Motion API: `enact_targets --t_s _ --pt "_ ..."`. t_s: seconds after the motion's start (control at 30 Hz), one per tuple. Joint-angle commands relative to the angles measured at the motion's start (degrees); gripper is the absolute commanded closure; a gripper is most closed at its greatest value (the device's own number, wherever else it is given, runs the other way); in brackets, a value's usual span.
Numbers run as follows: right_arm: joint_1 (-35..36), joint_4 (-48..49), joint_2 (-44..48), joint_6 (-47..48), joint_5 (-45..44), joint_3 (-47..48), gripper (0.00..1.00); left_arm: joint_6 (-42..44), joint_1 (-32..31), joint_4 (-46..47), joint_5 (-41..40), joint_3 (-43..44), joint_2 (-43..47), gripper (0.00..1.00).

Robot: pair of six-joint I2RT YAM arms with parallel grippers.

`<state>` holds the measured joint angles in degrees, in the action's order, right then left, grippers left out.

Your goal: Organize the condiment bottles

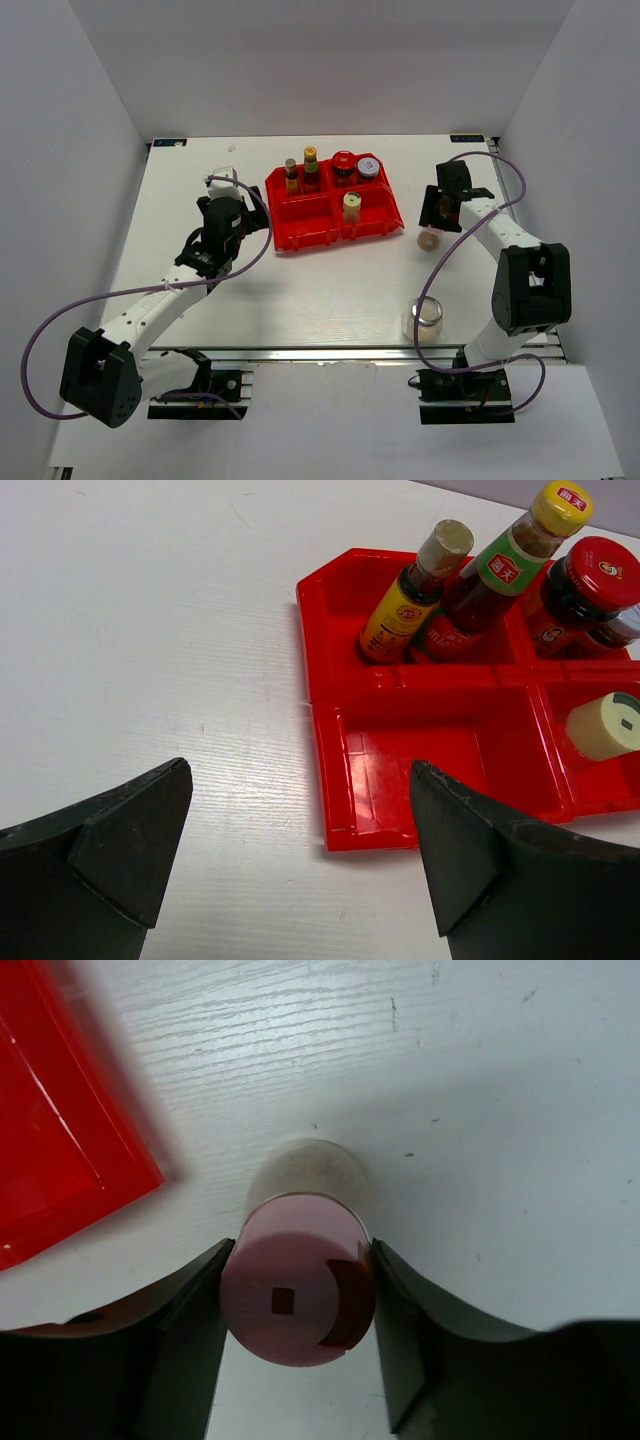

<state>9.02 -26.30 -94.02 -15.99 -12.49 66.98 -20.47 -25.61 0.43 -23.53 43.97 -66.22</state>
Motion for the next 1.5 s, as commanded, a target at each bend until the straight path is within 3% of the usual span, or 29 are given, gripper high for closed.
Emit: enact_targets --t_s 0.0,0.17,0.37,0.5,0.93,1.2,1.47 --pt "-0.2 1.3 0.5 -0.3 -2.3 2.0 0.46 0.0 0.3 0.1 -0.4 1.1 0.1 0.02" --pt "-0.2 -0.1 0.9 -0.6 -3.3 2.5 0.66 0.0 0.3 -0.1 -0.4 1.3 -0.1 0.02" --pt "1.3 -0.9 3.8 1.6 -0.3 5.3 0.77 0.0 0.3 0.0 -0.3 1.1 0.2 0.02" --pt "4.5 0.7 5.0 6.5 6.7 9.9 0.81 0.0 0.3 -0.1 -0.5 1.1 0.3 0.02" --pt "13.1 0.8 -3.4 8.0 9.6 20.8 0.84 0.0 0.3 -0.1 -0.9 0.5 1.7 0.02" --pt "15.5 0.7 -5.2 6.2 6.0 18.5 0.84 0.1 0.3 0.0 -1.1 0.4 1.7 0.02" --pt "16.0 5.1 -10.3 5.4 8.8 16.8 0.82 0.1 0.3 -0.1 -0.9 0.6 1.4 0.02"
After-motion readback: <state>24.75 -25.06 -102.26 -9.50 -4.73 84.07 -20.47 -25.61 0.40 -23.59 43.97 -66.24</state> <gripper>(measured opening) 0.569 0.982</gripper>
